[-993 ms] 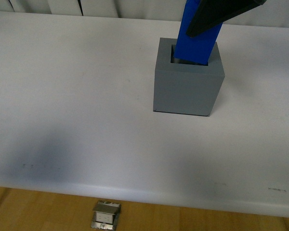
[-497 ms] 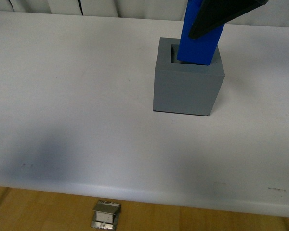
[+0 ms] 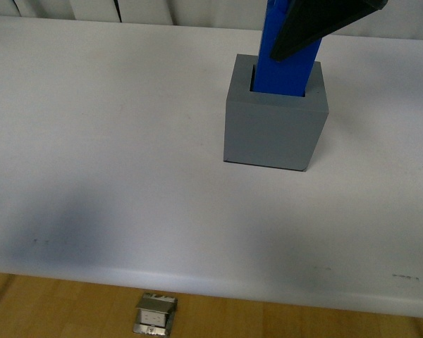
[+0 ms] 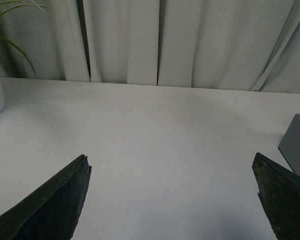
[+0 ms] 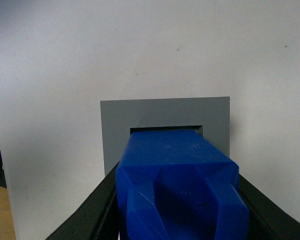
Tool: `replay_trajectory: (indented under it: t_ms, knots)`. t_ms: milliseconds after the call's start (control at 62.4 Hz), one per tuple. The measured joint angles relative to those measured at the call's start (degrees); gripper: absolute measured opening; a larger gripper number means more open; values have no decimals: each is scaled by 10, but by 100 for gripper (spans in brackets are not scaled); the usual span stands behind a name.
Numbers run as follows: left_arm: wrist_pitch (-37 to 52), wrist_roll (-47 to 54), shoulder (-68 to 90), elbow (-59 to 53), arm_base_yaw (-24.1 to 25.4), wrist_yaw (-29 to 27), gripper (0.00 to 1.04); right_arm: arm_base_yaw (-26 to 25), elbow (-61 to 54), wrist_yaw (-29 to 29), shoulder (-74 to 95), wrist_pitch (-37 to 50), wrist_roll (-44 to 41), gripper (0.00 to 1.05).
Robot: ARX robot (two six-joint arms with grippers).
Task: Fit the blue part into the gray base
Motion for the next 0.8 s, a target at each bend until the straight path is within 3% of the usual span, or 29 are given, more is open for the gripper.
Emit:
replay_trajectory:
  t_ms: [801]
  knots:
    - [0,0,0,0,0,0,98,0,3,5,4,13,4,48]
